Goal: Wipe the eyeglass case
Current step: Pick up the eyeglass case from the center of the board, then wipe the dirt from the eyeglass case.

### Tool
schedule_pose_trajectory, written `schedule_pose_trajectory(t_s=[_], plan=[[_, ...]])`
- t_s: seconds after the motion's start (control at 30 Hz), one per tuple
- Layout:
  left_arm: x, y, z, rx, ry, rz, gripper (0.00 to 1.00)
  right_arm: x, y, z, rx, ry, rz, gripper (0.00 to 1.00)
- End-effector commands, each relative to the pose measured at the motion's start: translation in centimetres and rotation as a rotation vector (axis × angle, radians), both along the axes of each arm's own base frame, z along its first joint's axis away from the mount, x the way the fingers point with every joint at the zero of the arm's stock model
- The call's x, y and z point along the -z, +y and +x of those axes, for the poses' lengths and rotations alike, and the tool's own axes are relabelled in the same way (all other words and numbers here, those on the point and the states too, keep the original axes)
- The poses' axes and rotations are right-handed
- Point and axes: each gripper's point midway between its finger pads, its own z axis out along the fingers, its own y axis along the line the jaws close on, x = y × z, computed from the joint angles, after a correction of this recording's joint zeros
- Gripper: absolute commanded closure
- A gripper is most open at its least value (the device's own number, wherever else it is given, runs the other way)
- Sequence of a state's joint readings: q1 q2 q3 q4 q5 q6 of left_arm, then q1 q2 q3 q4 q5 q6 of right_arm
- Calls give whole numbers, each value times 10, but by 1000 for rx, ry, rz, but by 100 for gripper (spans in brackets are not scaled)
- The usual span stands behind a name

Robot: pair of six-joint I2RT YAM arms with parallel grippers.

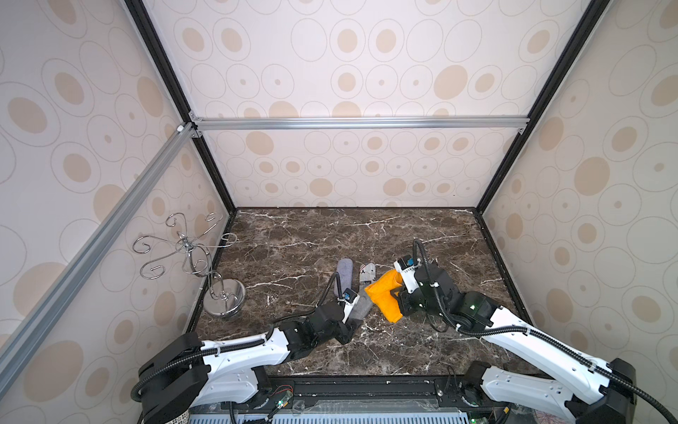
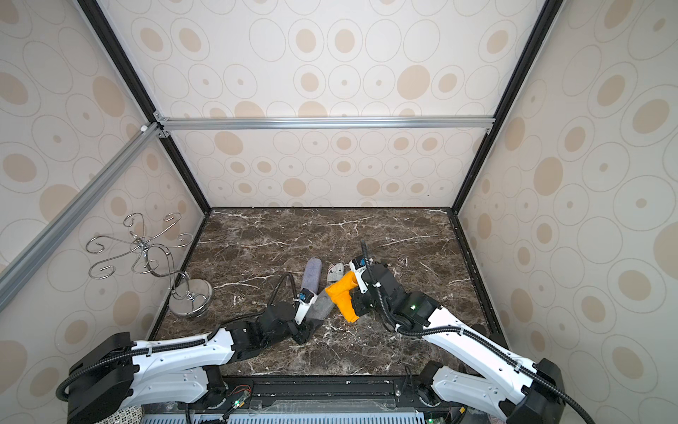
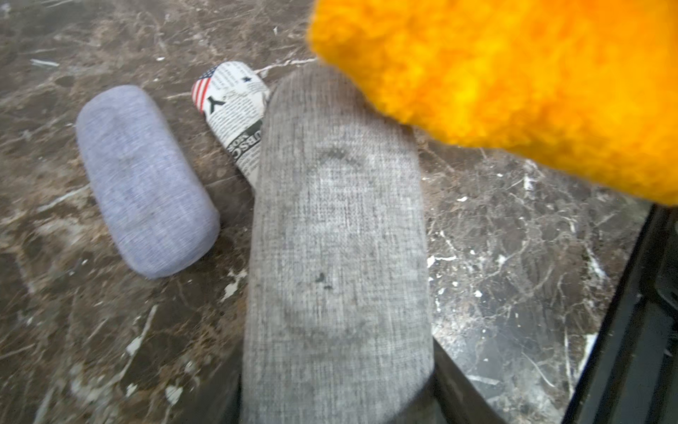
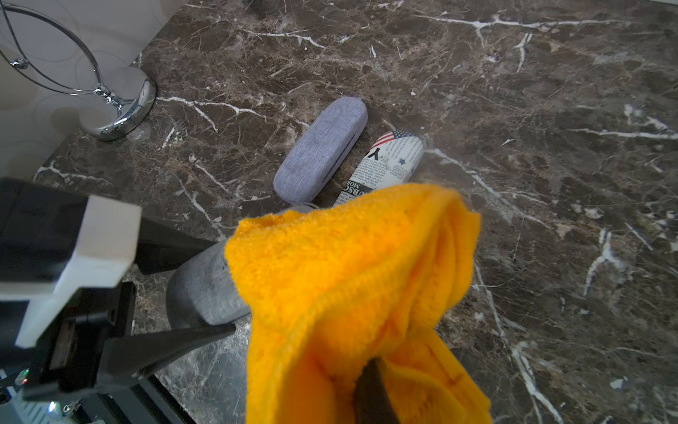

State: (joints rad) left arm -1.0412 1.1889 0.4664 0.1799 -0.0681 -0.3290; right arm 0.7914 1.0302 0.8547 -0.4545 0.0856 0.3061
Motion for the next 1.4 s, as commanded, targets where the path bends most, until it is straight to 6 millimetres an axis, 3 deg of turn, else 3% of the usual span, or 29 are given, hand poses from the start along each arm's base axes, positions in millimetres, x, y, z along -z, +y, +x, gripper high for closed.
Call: schedule_pose_trajectory(t_s=[0.0,0.1,0.43,0.53,0.63,0.9,0.97,1.23,1.37], plan=[[-43,-35,1,100,-112,-90,51,-2,-9,8,42,-18,-71,100],[-45,-43,-6,142,-117,-90,51,2,-10,9,38,-7,-91,100],[-63,-69,-2,173,-141,-162,51,21,43,-32,-171,92,-8,100],[-68,-73,1,170,-147,-172,52,28,50,-37,-175,120,15,100],[-71,-73,-1,180,-148,-182,52,34,37,-29,-83,96,9,100],[-55,-61,-18,240,-123,-148,54,24,-35,5,176,34,-83,100],[-53,-59,-19,239,-120,-135,54,20,-36,7,167,25,-113,100],[-53,-59,-11,198,-125,-131,56,20,21,-23,-73,59,-16,100],[-57,-64,-9,195,-124,-150,56,31,44,-40,-147,111,27,100]])
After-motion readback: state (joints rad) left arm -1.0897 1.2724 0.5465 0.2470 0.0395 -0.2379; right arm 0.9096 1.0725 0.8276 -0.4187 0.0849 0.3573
